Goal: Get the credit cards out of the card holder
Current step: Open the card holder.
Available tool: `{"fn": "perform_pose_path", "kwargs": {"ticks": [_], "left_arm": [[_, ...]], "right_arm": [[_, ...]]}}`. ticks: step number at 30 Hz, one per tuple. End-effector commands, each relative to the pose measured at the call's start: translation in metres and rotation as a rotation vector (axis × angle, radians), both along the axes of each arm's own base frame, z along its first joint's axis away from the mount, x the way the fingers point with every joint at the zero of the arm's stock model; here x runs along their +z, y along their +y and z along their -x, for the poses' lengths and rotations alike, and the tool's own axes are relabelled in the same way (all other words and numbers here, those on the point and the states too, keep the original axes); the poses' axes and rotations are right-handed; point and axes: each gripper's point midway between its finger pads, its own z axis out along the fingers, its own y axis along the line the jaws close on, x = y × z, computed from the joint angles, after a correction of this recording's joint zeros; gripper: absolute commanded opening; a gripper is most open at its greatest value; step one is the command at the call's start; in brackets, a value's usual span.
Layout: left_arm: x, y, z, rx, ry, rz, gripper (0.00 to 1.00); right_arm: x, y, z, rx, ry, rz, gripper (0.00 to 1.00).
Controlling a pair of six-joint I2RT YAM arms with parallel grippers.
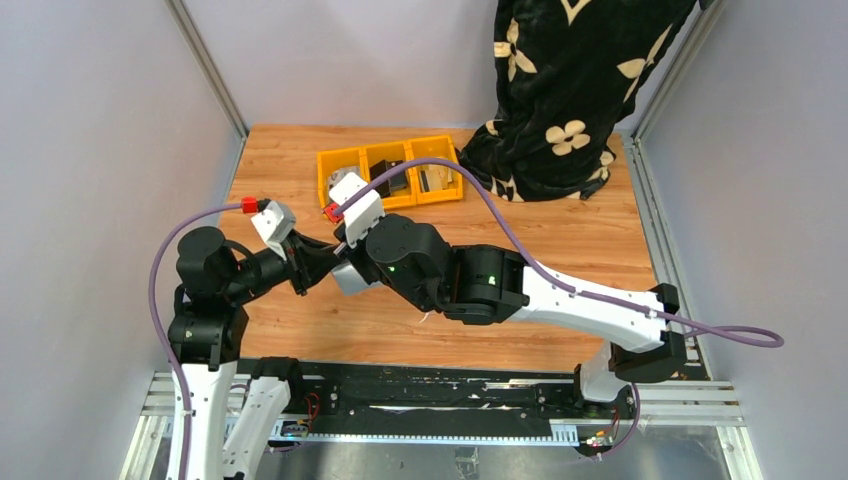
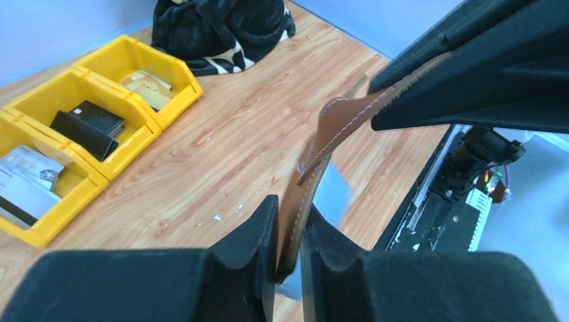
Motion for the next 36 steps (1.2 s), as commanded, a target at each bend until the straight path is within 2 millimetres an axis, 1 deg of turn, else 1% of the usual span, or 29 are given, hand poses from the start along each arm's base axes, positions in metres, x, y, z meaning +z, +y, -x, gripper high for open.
{"fn": "perform_pose_path", "kwargs": {"ticks": [1,2,4,6,7,8,10,11,14,15,16,17,18,20,21,22,25,28,31,36], "left_arm": [[0.009,0.008,-0.012,0.087,-0.067,-0.001,0.13],[0.013,0.009,-0.012,0.096,-0.077,0.010,0.08],[0.022,0.008,-0.010,0.101,-0.107,0.039,0.01],[0.029,0.002,-0.003,0.063,-0.110,0.075,0.00],[0.031,-0.003,0.003,0.020,-0.103,0.089,0.00],[0.033,-0.008,0.009,-0.029,-0.094,0.102,0.00],[0.039,-0.016,0.020,-0.115,-0.057,0.138,0.00],[0.042,-0.019,0.023,-0.135,-0.029,0.163,0.00],[0.049,-0.022,0.022,-0.150,0.050,0.214,0.00],[0.054,-0.023,0.023,-0.155,0.077,0.234,0.00],[0.058,-0.024,0.022,-0.162,0.098,0.253,0.00],[0.063,-0.025,0.023,-0.169,0.122,0.274,0.00],[0.067,-0.026,0.023,-0.175,0.140,0.292,0.00],[0.076,-0.028,0.024,-0.190,0.180,0.325,0.00],[0.081,-0.029,0.025,-0.207,0.193,0.340,0.00],[0.085,-0.030,0.026,-0.219,0.213,0.356,0.00],[0.093,-0.032,0.027,-0.242,0.270,0.397,0.00],[0.100,-0.033,0.029,-0.259,0.285,0.410,0.00],[0.103,-0.034,0.032,-0.278,0.311,0.414,0.00],[0.106,-0.035,0.039,-0.310,0.351,0.413,0.00]], "right_arm": [[0.024,-0.009,0.017,0.072,0.027,-0.089,0.00],[0.024,-0.010,0.018,0.086,0.027,-0.086,0.05],[0.024,-0.012,0.021,0.105,0.029,-0.078,0.27],[0.021,-0.017,0.023,0.124,0.031,-0.054,0.48],[0.020,-0.021,0.023,0.132,0.035,-0.046,0.55],[0.018,-0.026,0.022,0.141,0.041,-0.042,0.60],[0.014,-0.039,0.023,0.199,0.066,-0.047,0.65],[0.011,-0.044,0.027,0.256,0.080,-0.051,0.68],[0.012,-0.070,0.037,0.396,0.113,-0.130,0.75],[0.001,-0.078,0.037,0.420,0.133,-0.136,0.76],[0.001,-0.091,0.037,0.431,0.134,-0.158,0.77],[-0.004,-0.100,0.034,0.425,0.144,-0.167,0.77],[-0.014,-0.104,0.032,0.428,0.168,-0.165,0.78],[-0.021,-0.120,0.032,0.452,0.199,-0.193,0.78],[-0.026,-0.125,0.031,0.461,0.213,-0.203,0.78],[-0.031,-0.127,0.034,0.486,0.221,-0.213,0.78],[-0.048,-0.125,0.042,0.553,0.242,-0.223,0.78],[-0.061,-0.121,0.034,0.538,0.249,-0.228,0.78],[-0.063,-0.115,0.028,0.550,0.266,-0.251,0.78],[-0.057,-0.105,0.025,0.615,0.259,-0.284,0.78]]}}
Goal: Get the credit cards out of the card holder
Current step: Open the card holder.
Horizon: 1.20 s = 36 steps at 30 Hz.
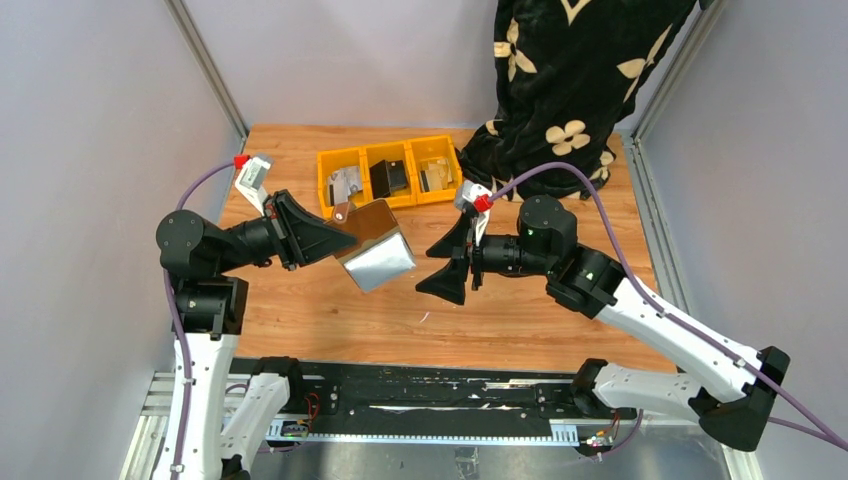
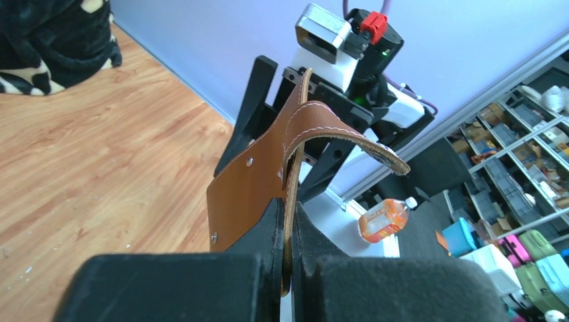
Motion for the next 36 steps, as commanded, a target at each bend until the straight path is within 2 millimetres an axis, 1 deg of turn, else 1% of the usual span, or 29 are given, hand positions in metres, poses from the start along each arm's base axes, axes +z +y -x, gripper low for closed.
{"fn": "perform_pose_path", "kwargs": {"ticks": [1,2,4,8,12,15,23,27,34,36], "left_arm": [[0.018,-0.002,0.018,-0.061,-0.014,0.011,0.00],[0.019,-0.002,0.019,-0.062,-0.015,0.012,0.00],[0.021,-0.002,0.020,-0.064,-0.014,0.014,0.00],[0.026,-0.003,0.024,-0.073,-0.012,0.016,0.00],[0.031,-0.003,0.027,-0.085,-0.002,0.020,0.00],[0.034,-0.003,0.027,-0.088,0.003,0.022,0.00],[0.033,-0.003,0.030,-0.105,0.023,0.021,0.00],[0.031,-0.003,0.032,-0.114,0.023,0.017,0.00],[0.029,-0.003,0.033,-0.116,0.027,0.016,0.00],[0.028,-0.003,0.033,-0.119,0.030,0.015,0.00]], "right_arm": [[0.022,0.010,0.006,0.101,-0.015,-0.099,0.78],[0.028,0.014,0.008,0.128,-0.025,-0.124,0.78],[0.032,0.020,0.009,0.162,-0.033,-0.142,0.78],[0.028,0.024,-0.005,0.126,-0.059,-0.116,0.78],[0.032,0.026,-0.011,0.102,-0.065,-0.124,0.77],[0.041,0.029,-0.010,0.114,-0.067,-0.163,0.76],[0.067,0.037,-0.022,0.081,-0.106,-0.244,0.74],[0.083,0.042,-0.015,0.129,-0.095,-0.296,0.74],[0.103,0.052,-0.016,0.159,-0.083,-0.370,0.73],[0.110,0.053,-0.014,0.178,-0.073,-0.395,0.73]]}}
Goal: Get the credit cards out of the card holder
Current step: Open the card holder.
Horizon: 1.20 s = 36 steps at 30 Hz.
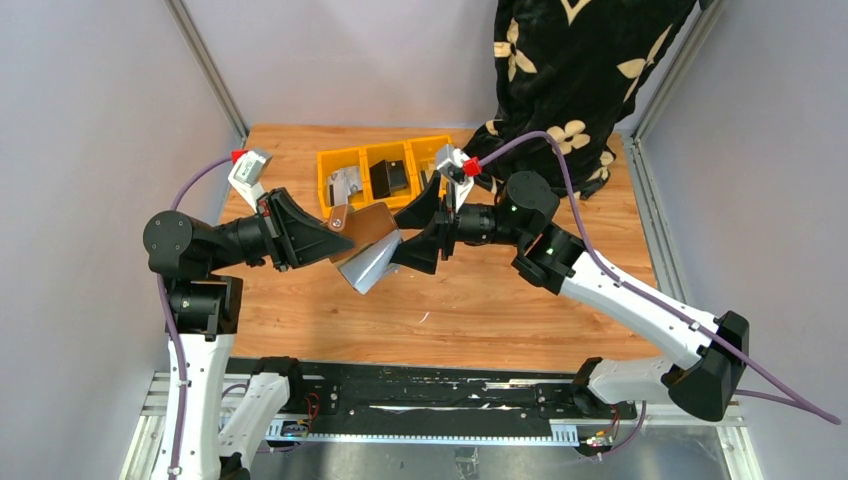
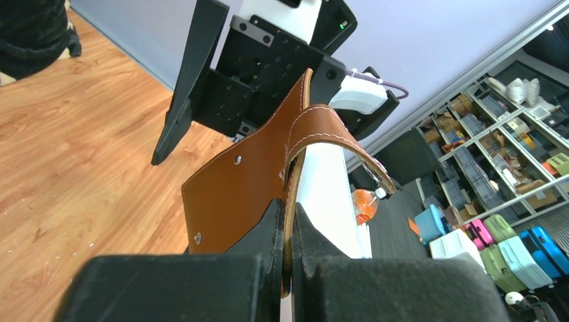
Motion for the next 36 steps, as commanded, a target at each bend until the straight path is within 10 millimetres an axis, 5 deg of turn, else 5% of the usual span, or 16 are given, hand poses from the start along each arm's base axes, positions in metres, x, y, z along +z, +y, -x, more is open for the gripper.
{"fn": "perform_pose_path", "kwargs": {"ticks": [1,13,16,19,23,28,32,36], "left_arm": [[0.003,-0.001,0.011,-0.041,-0.011,-0.009,0.00],[-0.003,-0.001,0.011,-0.034,-0.016,-0.010,0.00],[-0.004,-0.001,0.011,-0.031,-0.017,-0.010,0.00],[-0.005,-0.001,0.010,-0.024,-0.019,-0.009,0.00],[-0.012,0.000,0.004,0.004,-0.005,-0.029,0.27],[-0.022,0.004,-0.008,0.088,-0.034,-0.097,0.98],[-0.021,0.014,-0.016,0.205,-0.149,-0.193,1.00],[-0.024,0.013,0.000,0.172,-0.246,-0.204,1.00]], "right_arm": [[0.048,-0.001,0.007,0.051,-0.036,-0.141,0.73],[0.063,0.000,0.024,0.121,0.004,-0.211,0.74],[0.066,0.003,0.028,0.151,0.040,-0.225,0.65],[0.061,0.010,0.027,0.176,0.078,-0.210,0.44],[0.055,0.015,0.024,0.173,0.125,-0.181,0.14],[0.052,0.012,0.022,0.146,0.144,-0.159,0.00],[0.046,0.008,0.018,0.109,0.155,-0.124,0.00],[0.046,0.005,0.017,0.099,0.164,-0.116,0.00]]}}
